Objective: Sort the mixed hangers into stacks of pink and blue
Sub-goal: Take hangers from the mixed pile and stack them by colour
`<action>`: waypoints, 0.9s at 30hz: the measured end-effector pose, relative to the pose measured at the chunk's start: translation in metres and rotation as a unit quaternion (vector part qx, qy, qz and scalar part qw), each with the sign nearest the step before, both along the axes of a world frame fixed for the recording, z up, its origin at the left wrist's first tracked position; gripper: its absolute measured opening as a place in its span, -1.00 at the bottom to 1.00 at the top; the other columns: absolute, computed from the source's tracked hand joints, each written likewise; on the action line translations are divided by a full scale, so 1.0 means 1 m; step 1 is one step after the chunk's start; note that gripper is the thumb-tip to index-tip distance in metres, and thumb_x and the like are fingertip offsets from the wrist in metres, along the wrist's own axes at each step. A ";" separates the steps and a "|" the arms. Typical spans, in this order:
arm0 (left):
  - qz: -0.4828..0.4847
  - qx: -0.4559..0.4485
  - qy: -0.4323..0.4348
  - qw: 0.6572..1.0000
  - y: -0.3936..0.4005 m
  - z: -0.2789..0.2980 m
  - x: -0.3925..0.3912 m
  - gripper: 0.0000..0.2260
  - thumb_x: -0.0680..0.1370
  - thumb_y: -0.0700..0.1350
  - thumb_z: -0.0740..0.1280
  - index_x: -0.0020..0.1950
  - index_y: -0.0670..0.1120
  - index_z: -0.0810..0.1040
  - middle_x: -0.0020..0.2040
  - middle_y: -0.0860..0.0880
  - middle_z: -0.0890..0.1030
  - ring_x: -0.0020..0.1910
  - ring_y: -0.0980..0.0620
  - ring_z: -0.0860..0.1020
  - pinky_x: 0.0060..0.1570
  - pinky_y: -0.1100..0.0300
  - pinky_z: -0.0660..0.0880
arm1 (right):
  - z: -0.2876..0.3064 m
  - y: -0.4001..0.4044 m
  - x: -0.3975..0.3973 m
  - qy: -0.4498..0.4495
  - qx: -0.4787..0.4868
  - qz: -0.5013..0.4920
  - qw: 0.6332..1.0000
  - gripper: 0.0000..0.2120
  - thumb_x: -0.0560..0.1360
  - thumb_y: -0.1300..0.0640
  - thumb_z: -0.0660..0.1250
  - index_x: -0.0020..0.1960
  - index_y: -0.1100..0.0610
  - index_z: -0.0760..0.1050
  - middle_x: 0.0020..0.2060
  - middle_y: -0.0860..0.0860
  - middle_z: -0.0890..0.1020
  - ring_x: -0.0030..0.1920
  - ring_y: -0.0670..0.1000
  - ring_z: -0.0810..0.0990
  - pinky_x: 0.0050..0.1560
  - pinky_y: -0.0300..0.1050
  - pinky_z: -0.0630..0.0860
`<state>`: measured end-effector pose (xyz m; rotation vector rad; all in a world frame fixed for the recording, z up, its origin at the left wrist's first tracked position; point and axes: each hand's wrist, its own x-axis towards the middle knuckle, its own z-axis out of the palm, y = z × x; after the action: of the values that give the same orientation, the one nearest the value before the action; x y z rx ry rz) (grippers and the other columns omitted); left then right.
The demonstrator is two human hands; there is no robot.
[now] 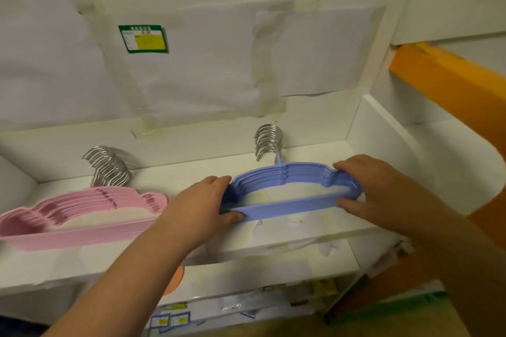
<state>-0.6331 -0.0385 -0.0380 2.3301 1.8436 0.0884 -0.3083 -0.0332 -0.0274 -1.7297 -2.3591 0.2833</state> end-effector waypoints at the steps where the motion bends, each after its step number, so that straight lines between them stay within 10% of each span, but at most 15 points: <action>1: 0.009 -0.009 -0.001 1.000 0.000 -0.001 0.001 -0.46 0.43 0.23 0.36 0.32 0.04 0.36 0.19 0.05 0.49 0.12 0.00 0.50 0.06 0.08 0.45 | -0.004 0.004 0.001 -0.005 -0.010 0.007 1.000 -0.39 0.38 -0.16 0.44 0.35 -0.02 0.36 0.16 -0.10 0.45 0.15 -0.01 0.45 0.19 -0.06 0.44; 27: 0.025 -0.002 0.061 0.998 0.013 -0.009 0.012 -0.64 0.36 0.21 0.41 -0.01 0.10 0.34 -0.11 0.12 0.43 -0.15 0.03 0.44 -0.22 0.16 0.30 | -0.007 0.041 0.007 -0.062 -0.051 0.016 0.997 -0.50 0.32 -0.13 0.48 0.21 -0.16 0.43 0.03 -0.15 0.58 -0.02 -0.04 0.54 0.01 -0.11 0.48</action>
<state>-0.6216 -0.0255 -0.0467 2.3342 1.9574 -0.0538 -0.3013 0.0074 -0.0349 -1.8059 -2.5021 0.3137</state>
